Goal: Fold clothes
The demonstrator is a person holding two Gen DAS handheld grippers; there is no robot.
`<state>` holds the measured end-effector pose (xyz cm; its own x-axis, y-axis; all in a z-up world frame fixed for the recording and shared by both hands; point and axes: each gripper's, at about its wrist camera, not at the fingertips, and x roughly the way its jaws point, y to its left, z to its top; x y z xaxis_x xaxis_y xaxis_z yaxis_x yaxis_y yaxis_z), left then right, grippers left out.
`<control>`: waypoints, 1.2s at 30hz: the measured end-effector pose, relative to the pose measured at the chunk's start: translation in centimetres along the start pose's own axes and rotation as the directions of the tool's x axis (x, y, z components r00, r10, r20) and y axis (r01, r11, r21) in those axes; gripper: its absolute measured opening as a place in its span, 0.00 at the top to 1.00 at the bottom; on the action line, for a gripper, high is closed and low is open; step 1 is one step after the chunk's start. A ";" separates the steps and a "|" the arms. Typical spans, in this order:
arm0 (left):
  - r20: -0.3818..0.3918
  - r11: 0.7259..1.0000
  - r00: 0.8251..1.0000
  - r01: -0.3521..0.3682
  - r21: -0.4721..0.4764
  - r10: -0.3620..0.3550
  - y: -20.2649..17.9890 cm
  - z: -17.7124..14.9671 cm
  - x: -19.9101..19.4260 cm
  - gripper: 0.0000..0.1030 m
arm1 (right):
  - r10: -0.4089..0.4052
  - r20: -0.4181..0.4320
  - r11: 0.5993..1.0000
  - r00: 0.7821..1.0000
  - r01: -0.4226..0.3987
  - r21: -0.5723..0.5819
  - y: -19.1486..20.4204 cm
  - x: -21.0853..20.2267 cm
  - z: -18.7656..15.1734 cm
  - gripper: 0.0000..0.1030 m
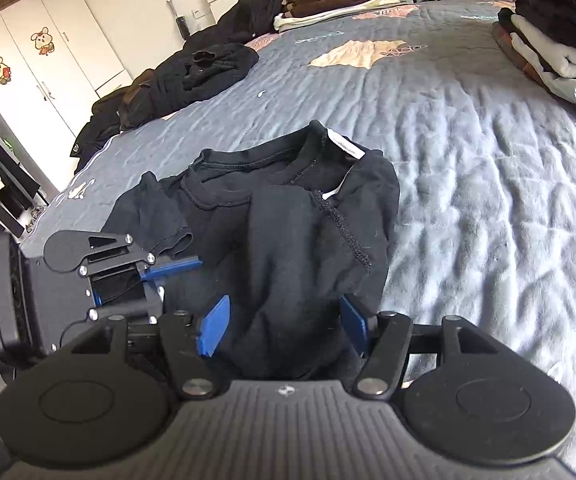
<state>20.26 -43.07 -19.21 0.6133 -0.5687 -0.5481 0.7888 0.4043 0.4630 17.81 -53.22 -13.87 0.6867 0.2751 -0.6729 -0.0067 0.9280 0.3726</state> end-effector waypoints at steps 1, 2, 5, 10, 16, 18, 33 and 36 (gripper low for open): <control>0.002 1.000 1.000 -0.006 -0.016 0.006 0.8 0.0 -0.9 0.98 | 0.001 0.001 1.000 1.000 -0.001 0.001 0.0 0.0 0.0 0.41; -0.004 1.000 1.000 -0.006 -0.029 0.006 1.4 -0.1 -1.6 0.98 | -0.002 -0.001 1.000 1.000 0.002 0.002 -0.1 0.0 0.0 0.41; -0.096 0.996 0.994 0.051 -0.068 -0.058 2.8 -0.6 -2.4 0.98 | -0.024 -0.017 1.000 1.000 0.024 0.003 -0.3 0.4 0.0 0.40; -0.223 0.976 0.956 0.163 -0.144 -0.192 3.2 -1.3 -2.5 0.91 | -0.093 -0.076 0.996 0.993 0.092 -0.014 -0.5 1.7 -0.2 0.39; -0.082 0.886 0.942 0.274 -0.374 -0.325 6.9 0.3 -4.1 0.50 | -0.127 -0.128 0.992 0.984 0.127 -0.011 -1.1 2.1 -0.7 0.39; -0.028 0.841 0.932 0.312 -0.442 -0.361 8.2 0.8 -4.7 0.43 | -0.104 -0.116 0.994 0.988 0.106 0.010 -1.2 1.7 -0.6 0.39; -0.128 0.788 0.893 0.305 -0.534 -0.432 4.6 3.8 5.6 0.43 | 0.014 -0.023 0.995 1.000 -0.012 0.103 -2.3 -1.7 0.1 0.39; -0.093 0.797 0.913 0.293 -0.529 -0.397 7.2 2.1 0.7 0.41 | 0.053 0.005 0.995 0.999 -0.053 0.090 -2.5 -3.3 0.0 0.38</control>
